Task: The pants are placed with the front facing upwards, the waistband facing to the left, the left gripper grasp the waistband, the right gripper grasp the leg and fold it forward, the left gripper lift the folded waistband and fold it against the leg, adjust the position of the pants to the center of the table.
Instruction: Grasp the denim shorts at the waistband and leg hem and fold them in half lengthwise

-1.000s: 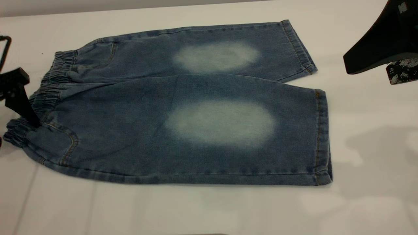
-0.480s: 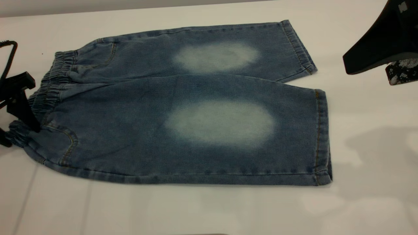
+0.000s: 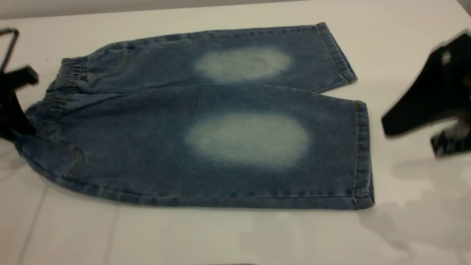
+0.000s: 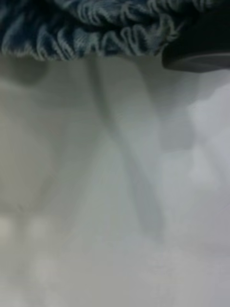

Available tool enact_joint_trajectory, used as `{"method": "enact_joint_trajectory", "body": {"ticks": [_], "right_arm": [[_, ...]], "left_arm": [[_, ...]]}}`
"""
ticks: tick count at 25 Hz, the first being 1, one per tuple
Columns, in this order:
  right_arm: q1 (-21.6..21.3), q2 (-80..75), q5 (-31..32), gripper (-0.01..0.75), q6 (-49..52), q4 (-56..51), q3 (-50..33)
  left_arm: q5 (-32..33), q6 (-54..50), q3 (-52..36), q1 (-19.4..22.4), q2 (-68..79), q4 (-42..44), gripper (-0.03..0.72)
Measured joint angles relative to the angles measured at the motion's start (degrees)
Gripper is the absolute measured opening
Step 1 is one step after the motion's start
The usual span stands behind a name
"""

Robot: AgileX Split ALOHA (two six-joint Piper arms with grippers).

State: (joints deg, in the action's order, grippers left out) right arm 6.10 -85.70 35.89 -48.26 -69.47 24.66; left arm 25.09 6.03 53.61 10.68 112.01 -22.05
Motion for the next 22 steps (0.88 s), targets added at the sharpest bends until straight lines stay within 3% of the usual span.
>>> {"method": "enact_joint_trajectory", "body": {"ticks": [5,15,22], "right_arm": [[0.00,-10.54,0.50,0.570,-6.70,-8.22,-0.05],[0.00,-32.61,10.28,0.552,-30.00,-28.84,0.47],[0.00,-39.35,14.30,0.552,-37.32,-35.12,0.93]], "left_arm": [[1.77,0.88,-0.03,-0.12,-5.13,0.16,0.087],[2.38,1.02,-0.03,-4.05,-6.37,0.74,0.087],[2.32,1.17,-0.03,-7.11,-6.42,0.79,0.087]]}}
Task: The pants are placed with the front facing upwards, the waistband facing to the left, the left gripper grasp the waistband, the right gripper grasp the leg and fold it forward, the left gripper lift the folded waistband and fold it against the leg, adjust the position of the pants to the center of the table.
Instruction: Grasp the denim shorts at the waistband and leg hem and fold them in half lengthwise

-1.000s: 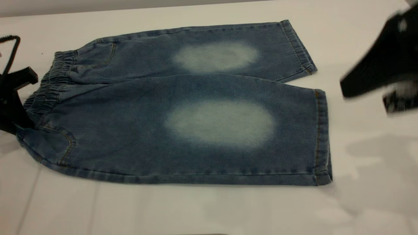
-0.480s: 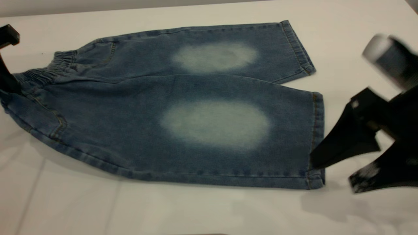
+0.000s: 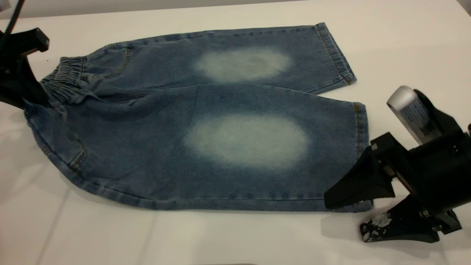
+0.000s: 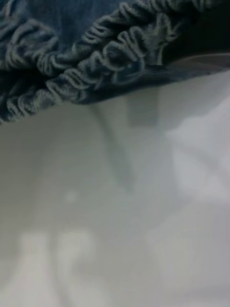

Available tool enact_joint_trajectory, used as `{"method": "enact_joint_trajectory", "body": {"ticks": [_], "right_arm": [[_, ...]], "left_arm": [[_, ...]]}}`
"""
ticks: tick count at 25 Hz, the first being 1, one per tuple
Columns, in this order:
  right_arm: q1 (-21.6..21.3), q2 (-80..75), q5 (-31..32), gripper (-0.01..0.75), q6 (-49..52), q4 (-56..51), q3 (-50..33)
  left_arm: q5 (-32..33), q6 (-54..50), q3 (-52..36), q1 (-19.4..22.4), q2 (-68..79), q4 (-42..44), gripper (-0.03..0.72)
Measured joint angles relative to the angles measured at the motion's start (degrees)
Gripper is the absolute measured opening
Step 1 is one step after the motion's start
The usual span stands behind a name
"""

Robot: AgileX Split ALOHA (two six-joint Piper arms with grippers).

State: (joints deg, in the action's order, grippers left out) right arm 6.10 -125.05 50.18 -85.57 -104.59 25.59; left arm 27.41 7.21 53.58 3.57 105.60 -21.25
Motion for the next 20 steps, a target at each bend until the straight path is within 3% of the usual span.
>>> {"method": "enact_joint_trajectory", "body": {"ticks": [7,20], "right_arm": [[0.00,-2.98,2.67,0.549,-1.67,0.28,3.54],[0.00,-3.26,1.37,0.542,-2.50,1.58,9.78]], "left_arm": [[0.00,0.00,0.00,-0.22,-0.08,-0.12,0.087],[0.17,0.05,0.00,-0.22,-0.08,-0.23,0.087]]}}
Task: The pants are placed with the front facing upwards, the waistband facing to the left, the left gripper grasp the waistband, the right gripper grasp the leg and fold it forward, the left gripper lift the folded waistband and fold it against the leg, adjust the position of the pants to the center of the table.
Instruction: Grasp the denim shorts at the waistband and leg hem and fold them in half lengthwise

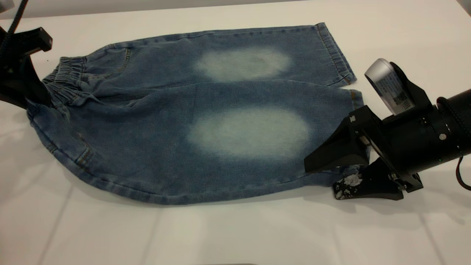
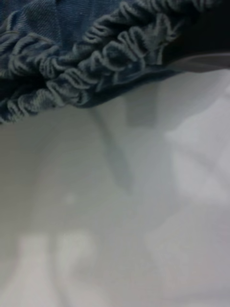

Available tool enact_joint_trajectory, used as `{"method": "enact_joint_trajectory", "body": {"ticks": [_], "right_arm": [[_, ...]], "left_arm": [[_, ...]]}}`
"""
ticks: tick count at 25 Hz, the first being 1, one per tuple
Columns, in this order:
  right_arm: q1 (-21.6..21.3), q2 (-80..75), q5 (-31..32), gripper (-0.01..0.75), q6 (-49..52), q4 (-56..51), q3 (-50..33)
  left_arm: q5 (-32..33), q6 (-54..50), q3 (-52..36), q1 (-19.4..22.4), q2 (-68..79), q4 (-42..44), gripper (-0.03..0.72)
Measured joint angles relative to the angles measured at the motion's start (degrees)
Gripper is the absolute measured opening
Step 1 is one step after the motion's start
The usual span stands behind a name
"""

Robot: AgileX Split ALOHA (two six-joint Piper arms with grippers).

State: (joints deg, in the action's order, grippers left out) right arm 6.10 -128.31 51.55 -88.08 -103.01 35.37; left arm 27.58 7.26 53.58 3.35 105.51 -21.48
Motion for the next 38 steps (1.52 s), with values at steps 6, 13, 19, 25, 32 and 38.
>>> {"method": "enact_joint_trajectory", "body": {"ticks": [6,13,19,25,32,38], "right_arm": [[-1.43,0.00,-0.13,0.541,5.49,8.24,0.39],[-3.89,4.68,-2.03,0.541,12.39,17.42,0.39],[-4.45,7.01,-9.22,0.541,15.55,18.81,0.33],[-4.45,6.07,-8.74,0.541,17.46,19.91,0.38],[-4.45,6.07,-9.22,0.541,11.35,12.84,0.33],[-4.45,5.51,-8.16,0.541,3.33,3.88,0.33]], "left_arm": [[0.00,0.98,0.00,0.00,0.00,-0.17,0.087],[0.00,1.36,0.00,0.00,0.00,-0.17,0.087],[0.00,1.36,0.00,0.00,-0.04,-0.35,0.087],[0.00,1.36,0.00,0.00,-0.06,-0.41,0.088],[0.00,1.36,0.00,0.00,-0.06,-0.52,0.090],[0.00,1.36,0.00,0.00,-0.06,-0.56,0.090]]}}
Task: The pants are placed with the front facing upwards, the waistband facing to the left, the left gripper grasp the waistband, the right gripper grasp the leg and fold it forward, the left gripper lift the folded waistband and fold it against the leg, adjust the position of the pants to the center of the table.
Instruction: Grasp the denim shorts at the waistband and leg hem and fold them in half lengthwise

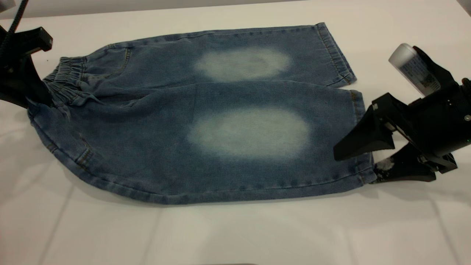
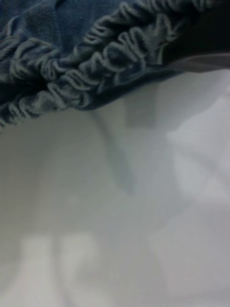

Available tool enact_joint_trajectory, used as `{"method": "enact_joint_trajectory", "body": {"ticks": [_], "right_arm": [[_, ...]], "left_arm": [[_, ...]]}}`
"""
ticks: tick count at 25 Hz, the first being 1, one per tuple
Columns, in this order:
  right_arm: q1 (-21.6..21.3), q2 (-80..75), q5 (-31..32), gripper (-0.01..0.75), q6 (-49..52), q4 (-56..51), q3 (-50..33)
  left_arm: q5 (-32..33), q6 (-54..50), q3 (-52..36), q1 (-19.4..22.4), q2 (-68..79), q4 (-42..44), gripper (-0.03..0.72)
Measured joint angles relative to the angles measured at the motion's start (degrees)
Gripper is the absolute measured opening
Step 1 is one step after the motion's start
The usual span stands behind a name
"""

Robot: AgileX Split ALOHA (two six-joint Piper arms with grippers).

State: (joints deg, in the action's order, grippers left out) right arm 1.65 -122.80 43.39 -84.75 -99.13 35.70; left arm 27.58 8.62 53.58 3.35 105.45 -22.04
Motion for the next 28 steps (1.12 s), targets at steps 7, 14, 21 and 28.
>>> {"method": "enact_joint_trajectory", "body": {"ticks": [7,14,21,28], "right_arm": [[0.00,-0.37,1.72,0.541,-2.26,-0.94,0.00],[0.00,-0.56,0.65,0.527,-2.07,-1.10,0.00],[-0.02,-3.35,4.68,0.493,-3.04,-0.92,0.05],[-0.02,-5.35,6.44,0.482,-3.50,-0.91,1.89]], "left_arm": [[0.00,0.00,0.00,0.00,0.00,0.00,0.090],[0.00,-0.08,0.00,0.00,0.00,0.00,0.090],[0.00,-0.08,0.00,0.00,0.00,-0.02,0.090],[0.00,-0.08,0.00,0.00,0.00,-0.07,0.092]]}}
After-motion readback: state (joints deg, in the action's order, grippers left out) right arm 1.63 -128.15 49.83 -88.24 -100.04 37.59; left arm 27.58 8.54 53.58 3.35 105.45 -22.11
